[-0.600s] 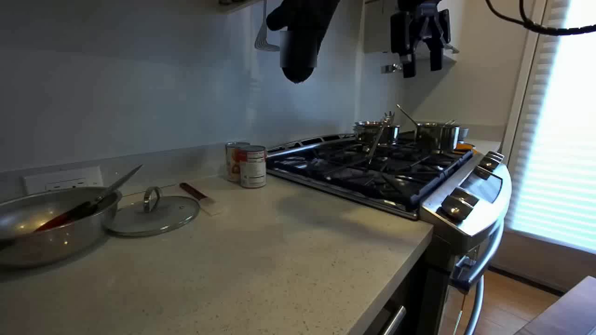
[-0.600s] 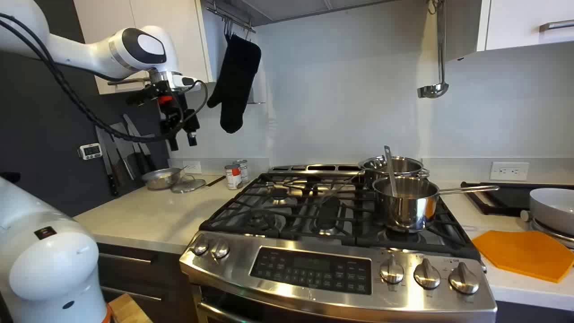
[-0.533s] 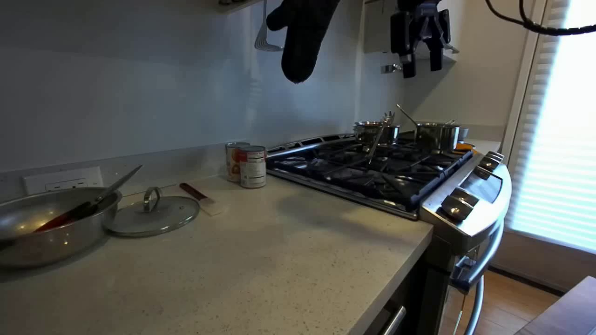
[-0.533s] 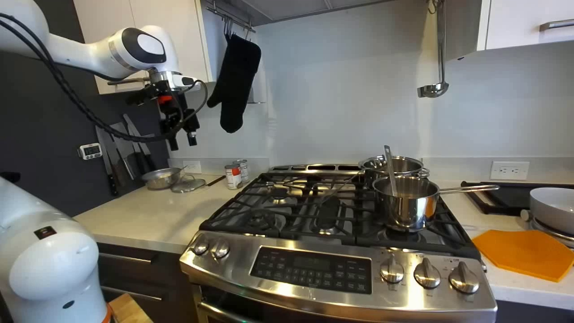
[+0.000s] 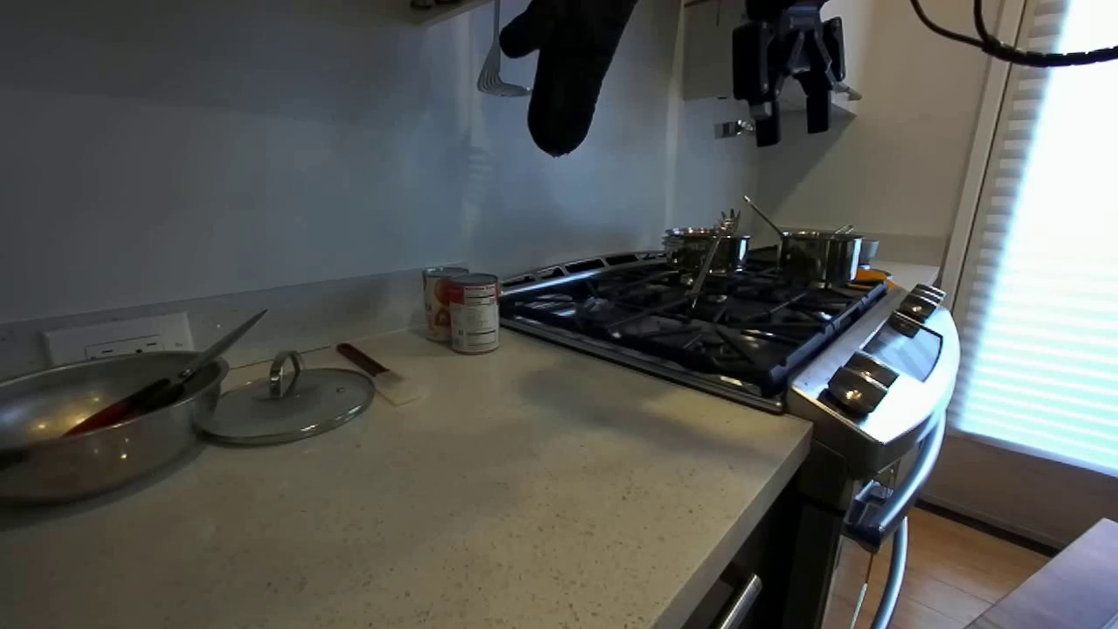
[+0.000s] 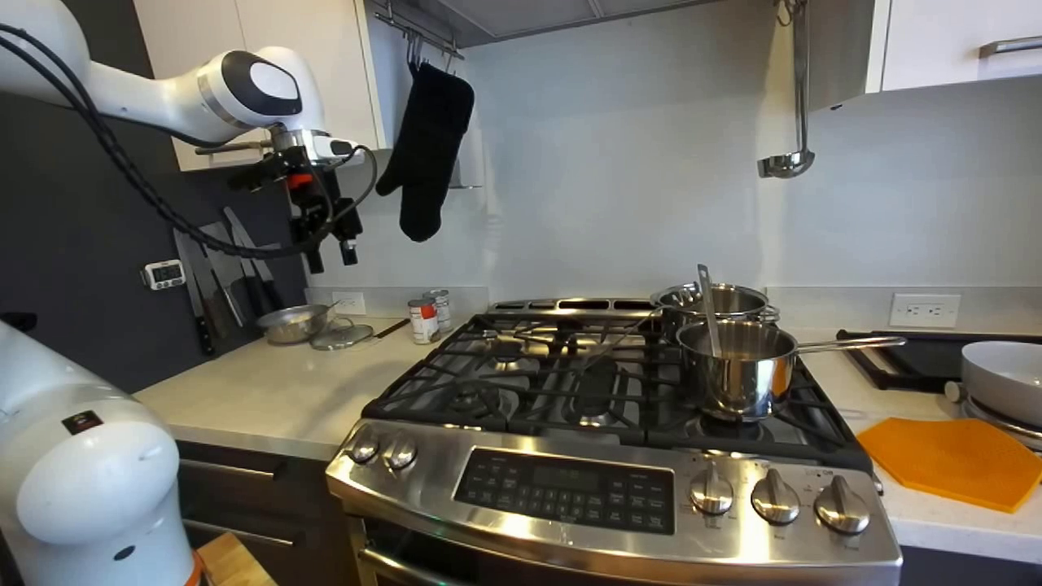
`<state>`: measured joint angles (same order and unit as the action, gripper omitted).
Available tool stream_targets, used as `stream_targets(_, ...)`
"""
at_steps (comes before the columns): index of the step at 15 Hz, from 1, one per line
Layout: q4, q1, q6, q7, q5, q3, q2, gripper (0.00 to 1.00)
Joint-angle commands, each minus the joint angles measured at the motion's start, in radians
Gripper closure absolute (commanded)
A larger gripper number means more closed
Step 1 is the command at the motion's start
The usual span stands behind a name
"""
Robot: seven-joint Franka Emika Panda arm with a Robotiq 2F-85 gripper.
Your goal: Move the pot to the left
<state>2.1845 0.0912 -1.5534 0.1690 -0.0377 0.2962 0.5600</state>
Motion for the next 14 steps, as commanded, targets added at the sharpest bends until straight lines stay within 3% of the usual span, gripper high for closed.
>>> stream_targets(1, 0.006, 0.032, -0.012, -0.016, -0.007, -0.036, 0.005, 0.0)
stream_targets(4, 0.038, 0.032, -0.008, -0.152, -0.034, -0.123, 0.066, 0.0)
stream_targets(9, 0.071, 0.004, -0.029, -0.51, -0.115, -0.358, 0.156, 0.0)
stream_targets(14, 0.07, -0.051, -0.209, -0.716, -0.202, -0.551, 0.109, 0.0)
